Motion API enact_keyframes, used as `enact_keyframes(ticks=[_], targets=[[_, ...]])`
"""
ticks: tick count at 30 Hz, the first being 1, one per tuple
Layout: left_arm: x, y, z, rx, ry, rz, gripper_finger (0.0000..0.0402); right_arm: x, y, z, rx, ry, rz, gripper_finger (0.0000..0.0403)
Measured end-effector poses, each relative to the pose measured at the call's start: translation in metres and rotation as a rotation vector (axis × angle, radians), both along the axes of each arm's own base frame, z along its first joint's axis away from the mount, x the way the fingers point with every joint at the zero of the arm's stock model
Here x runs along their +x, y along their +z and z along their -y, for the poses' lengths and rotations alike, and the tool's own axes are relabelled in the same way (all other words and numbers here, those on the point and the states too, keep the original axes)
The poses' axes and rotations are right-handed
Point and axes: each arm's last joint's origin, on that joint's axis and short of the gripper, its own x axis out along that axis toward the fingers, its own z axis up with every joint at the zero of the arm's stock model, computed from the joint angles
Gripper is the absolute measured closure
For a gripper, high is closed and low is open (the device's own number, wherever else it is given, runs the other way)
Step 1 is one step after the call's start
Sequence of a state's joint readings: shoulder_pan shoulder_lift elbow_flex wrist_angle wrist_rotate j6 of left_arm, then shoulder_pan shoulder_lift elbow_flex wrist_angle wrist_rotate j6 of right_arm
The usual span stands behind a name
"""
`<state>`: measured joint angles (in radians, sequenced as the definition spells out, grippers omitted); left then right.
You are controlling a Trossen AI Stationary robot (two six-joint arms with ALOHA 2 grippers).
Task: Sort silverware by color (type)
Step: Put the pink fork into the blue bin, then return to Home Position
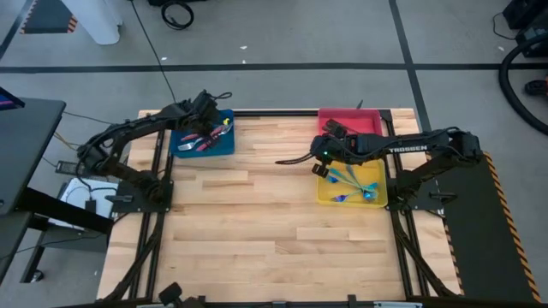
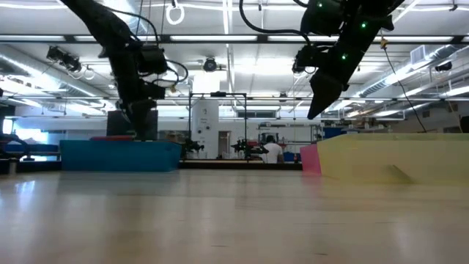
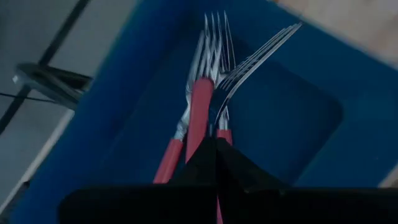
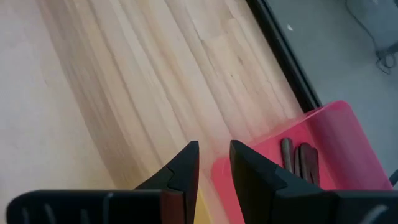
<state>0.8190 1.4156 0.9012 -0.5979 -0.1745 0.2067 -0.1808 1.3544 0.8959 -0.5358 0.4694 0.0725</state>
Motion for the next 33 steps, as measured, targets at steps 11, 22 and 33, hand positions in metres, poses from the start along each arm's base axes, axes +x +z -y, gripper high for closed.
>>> enact_keyframes(ticks=[11,22,33], targets=[[0.010,-0.019,-0.012,0.011,-0.056,-0.035,0.0389,0.003,0.005,0.015,-0.095,0.121,-0.032,0.0304],[0.014,-0.016,-0.016,0.060,-0.056,0.006,0.0316,0.006,0.014,0.038,-0.231,0.167,-0.013,0.0304],[0.006,0.023,-0.007,0.194,-0.053,0.127,0.0312,-0.012,0.043,0.059,-0.305,0.058,0.135,0.0304]])
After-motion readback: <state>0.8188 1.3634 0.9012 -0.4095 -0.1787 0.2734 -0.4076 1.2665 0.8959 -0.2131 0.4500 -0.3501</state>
